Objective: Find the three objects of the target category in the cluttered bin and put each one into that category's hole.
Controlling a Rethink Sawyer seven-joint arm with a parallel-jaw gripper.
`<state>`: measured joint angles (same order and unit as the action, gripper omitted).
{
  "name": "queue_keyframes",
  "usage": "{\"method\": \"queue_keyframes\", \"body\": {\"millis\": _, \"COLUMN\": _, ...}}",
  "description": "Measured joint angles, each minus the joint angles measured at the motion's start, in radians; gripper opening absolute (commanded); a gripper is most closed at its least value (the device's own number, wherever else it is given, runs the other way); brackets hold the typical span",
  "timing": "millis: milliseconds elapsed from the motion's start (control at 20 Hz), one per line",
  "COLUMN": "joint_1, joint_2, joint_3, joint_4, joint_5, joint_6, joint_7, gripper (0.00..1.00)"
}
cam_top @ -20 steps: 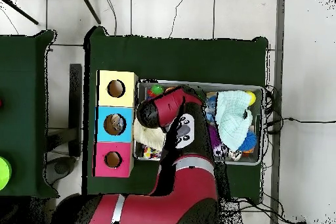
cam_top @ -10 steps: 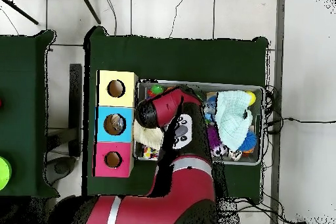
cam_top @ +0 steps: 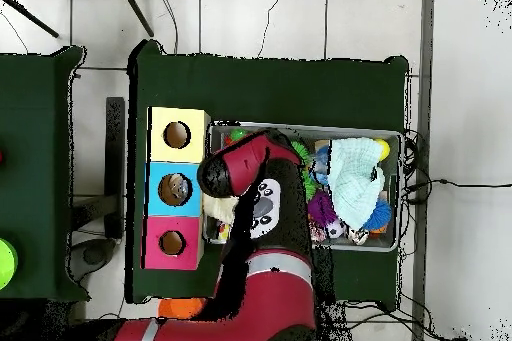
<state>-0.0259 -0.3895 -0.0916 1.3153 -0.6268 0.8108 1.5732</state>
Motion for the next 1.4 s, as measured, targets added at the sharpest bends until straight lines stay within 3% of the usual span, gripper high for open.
{"method": "queue_keyframes", "body": {"millis": 750, "joint_1": 0.008, "joint_2": -0.049, "joint_3": -0.041, "joint_4": 0.029, "joint_5": 0.002, "joint_6": 0.0, "joint_7": 0.0, "gripper": 0.0}}
{"method": "queue_keyframes", "body": {"millis": 1400, "joint_1": 0.008, "joint_2": -0.211, "joint_3": -0.037, "joint_4": 0.141, "joint_5": 0.111, "joint_6": 0.001, "joint_7": 0.0, "gripper": 0.0}}
